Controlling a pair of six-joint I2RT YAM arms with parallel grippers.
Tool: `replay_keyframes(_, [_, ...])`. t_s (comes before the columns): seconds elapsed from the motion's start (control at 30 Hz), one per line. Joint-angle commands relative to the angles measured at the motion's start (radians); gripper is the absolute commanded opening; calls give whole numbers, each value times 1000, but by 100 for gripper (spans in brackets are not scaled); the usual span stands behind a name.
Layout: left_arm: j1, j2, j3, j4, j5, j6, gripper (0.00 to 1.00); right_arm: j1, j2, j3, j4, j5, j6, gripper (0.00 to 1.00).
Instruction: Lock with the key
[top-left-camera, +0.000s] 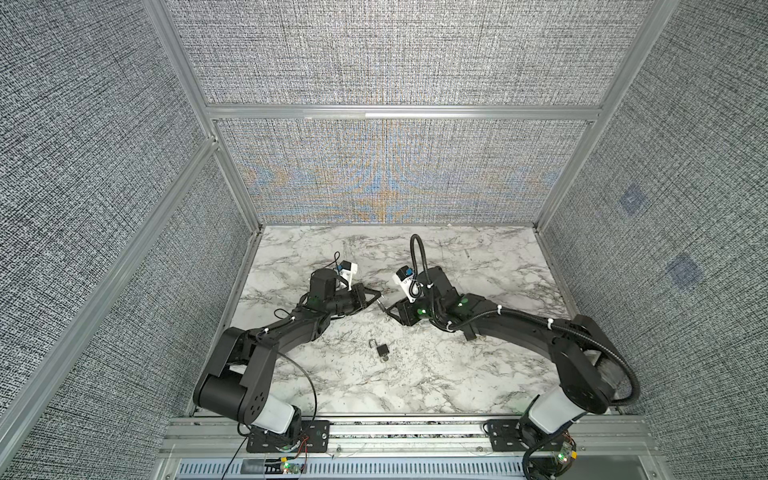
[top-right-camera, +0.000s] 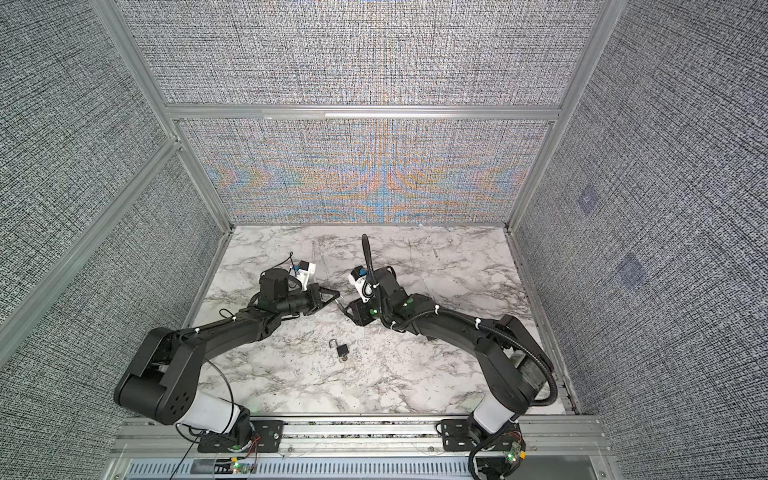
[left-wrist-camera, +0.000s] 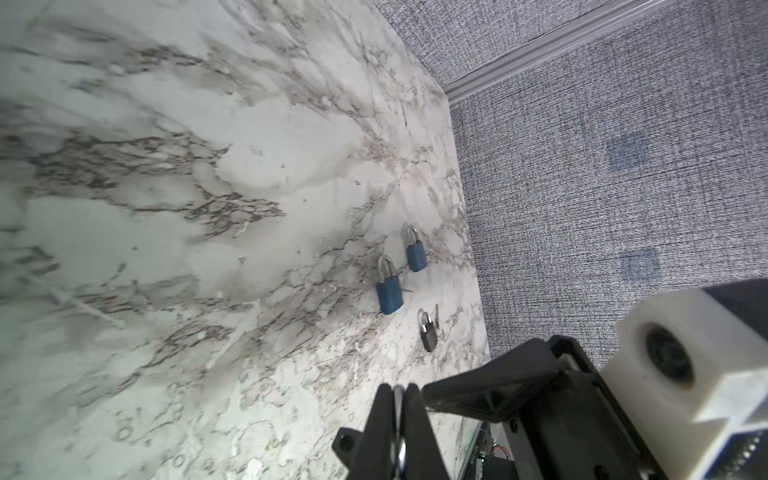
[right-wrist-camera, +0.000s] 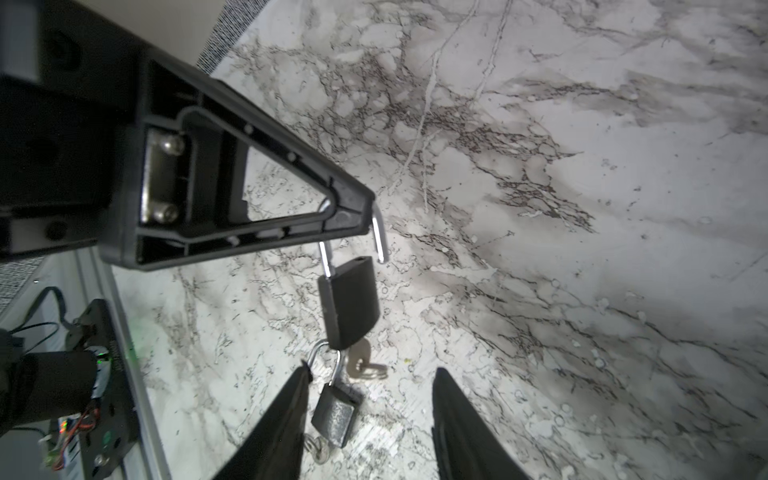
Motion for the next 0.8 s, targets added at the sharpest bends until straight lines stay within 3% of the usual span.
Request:
replay_keyframes(0.0, [-27,-21,32,8,-34,-19,0,1,-48,-43,108,-24,26,49])
replay_keyframes(0.3, [-93,-34,88,-31,-61,-35,0,4,-143,-119,152,62,-12,48])
replay_keyframes(0.77, [-122,-55,106,-29,-68,-60,0,12,-134,-132,192,110,-20,33])
